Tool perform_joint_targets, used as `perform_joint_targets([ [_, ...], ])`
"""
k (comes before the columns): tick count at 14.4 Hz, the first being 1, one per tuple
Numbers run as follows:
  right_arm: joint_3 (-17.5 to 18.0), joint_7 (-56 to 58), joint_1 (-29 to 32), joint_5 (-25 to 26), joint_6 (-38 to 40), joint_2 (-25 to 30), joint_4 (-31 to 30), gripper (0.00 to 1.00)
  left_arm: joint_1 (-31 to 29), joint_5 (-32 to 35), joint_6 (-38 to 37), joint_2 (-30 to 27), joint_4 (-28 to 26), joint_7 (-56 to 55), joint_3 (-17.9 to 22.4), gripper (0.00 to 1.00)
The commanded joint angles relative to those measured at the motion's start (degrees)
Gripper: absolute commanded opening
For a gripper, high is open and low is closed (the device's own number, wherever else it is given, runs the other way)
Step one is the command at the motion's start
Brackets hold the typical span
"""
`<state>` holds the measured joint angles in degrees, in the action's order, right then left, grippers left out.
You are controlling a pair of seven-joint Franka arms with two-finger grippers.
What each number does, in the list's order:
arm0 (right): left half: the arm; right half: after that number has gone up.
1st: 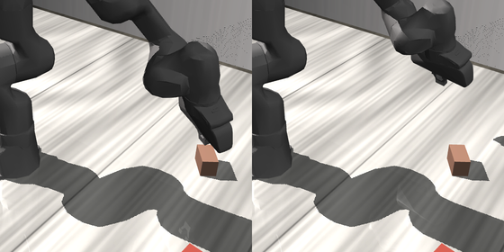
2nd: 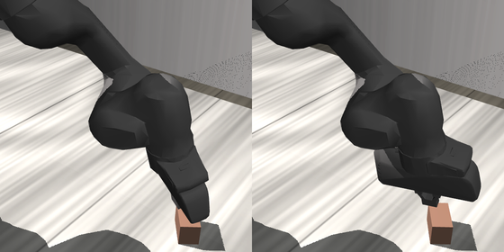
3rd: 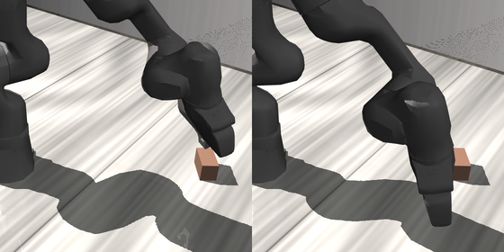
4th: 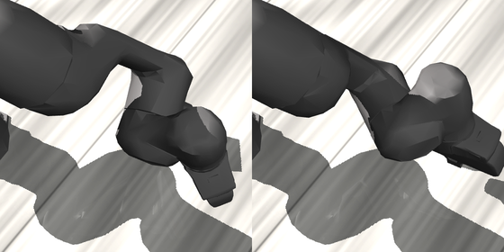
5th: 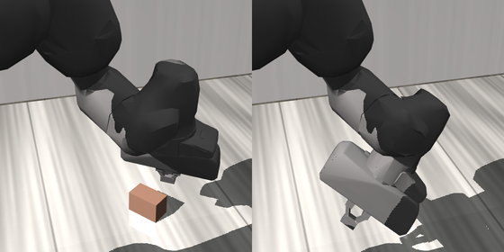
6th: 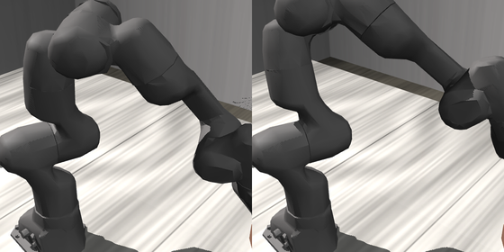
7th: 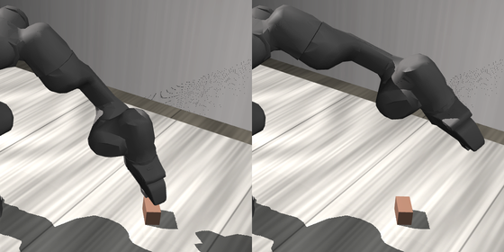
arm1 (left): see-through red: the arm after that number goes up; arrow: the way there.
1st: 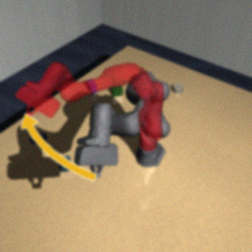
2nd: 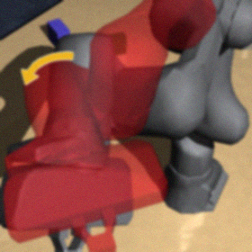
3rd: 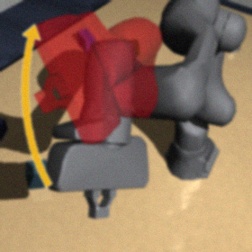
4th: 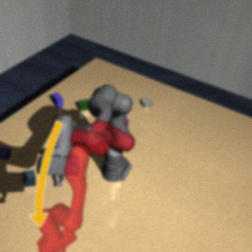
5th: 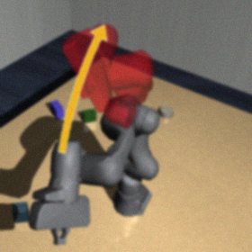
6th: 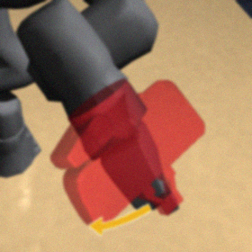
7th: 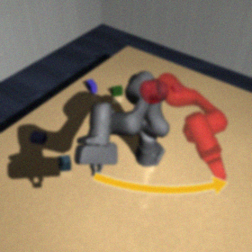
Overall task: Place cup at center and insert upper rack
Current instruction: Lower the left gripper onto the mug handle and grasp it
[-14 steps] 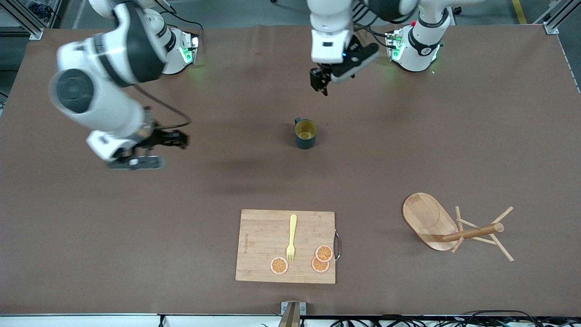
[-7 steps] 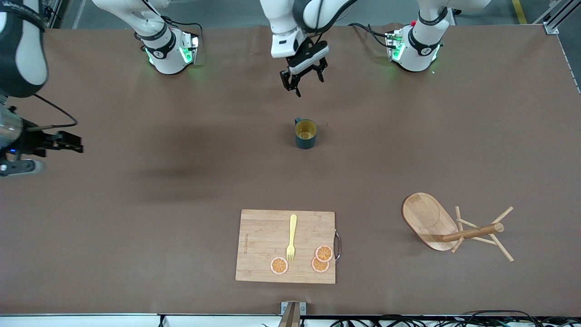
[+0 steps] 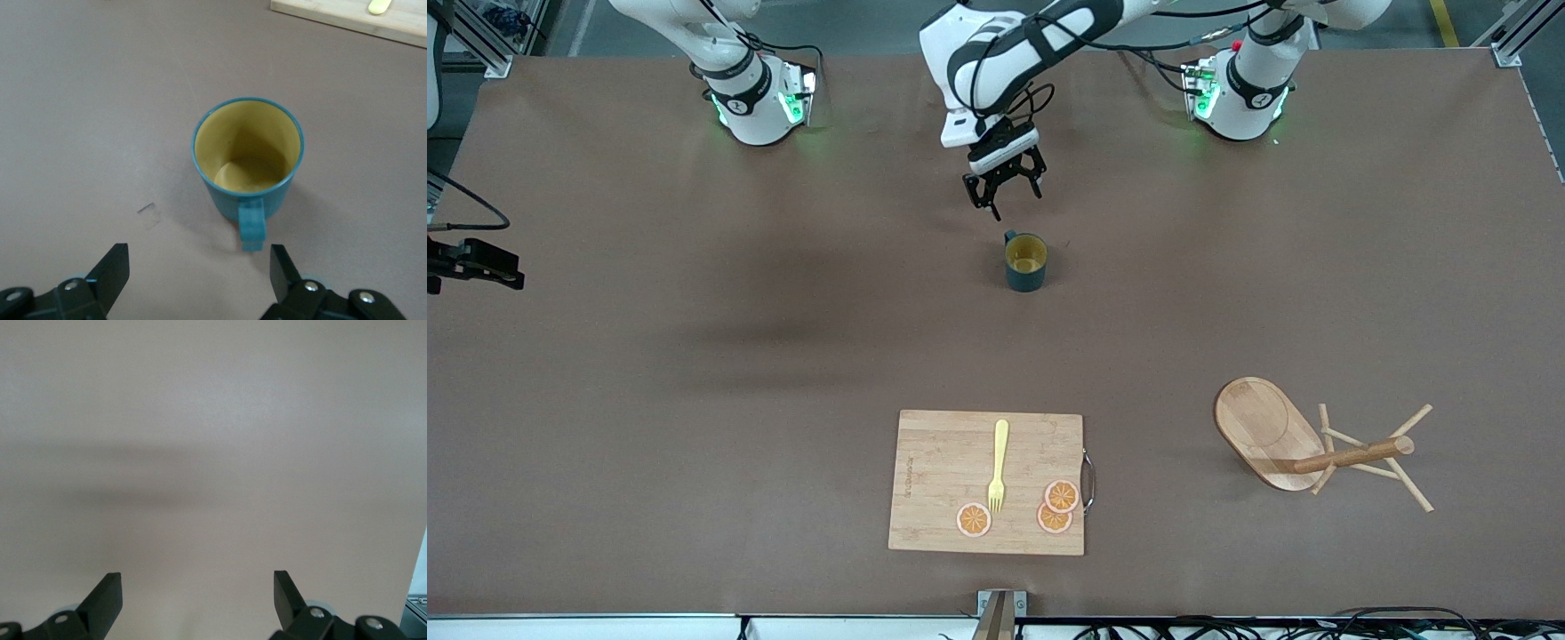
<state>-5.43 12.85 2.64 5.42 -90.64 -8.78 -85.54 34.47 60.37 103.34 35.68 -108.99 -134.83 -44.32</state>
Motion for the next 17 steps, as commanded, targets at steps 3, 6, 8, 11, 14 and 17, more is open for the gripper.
perform_joint_targets([
  [3, 1.13, -0.72, 1.22, 0.82, 0.72, -1.51, 1.61, 1.0, 3.58, 5.09, -1.48, 3.25, 1.23, -0.26, 3.02, 0.91],
  [6, 1.21, -0.72, 0.52, 0.56, 0.9, -1.24, 1.69, 1.0, 3.67, 11.59, -1.48, 5.53, 1.15, -5.42, 3.02, 0.88],
  [8, 1.48, -0.55, 0.52, 0.39, 2.73, -0.8, 1.61, 1.0, 4.02, 12.93, -1.48, 5.98, 0.71, -6.58, 3.1, 0.86],
  [11, 1.65, -0.46, 0.34, 0.03, 4.24, 1.13, 1.34, 1.0, 4.64, 13.19, -1.92, 6.33, 0.62, -6.5, 3.71, 0.84],
  [14, 1.57, -0.37, 0.17, -1.1, 6.25, 3.94, 1.08, 1.0, 9.71, 14.33, -1.92, 6.24, 0.71, -7.02, 9.23, 0.83],
  [17, 1.3, -0.37, 0.52, -2.07, 8.19, 5.43, 0.99, 1.0, 11.14, 16.44, -1.92, 6.42, 0.79, -8.08, 11.45, 0.8],
])
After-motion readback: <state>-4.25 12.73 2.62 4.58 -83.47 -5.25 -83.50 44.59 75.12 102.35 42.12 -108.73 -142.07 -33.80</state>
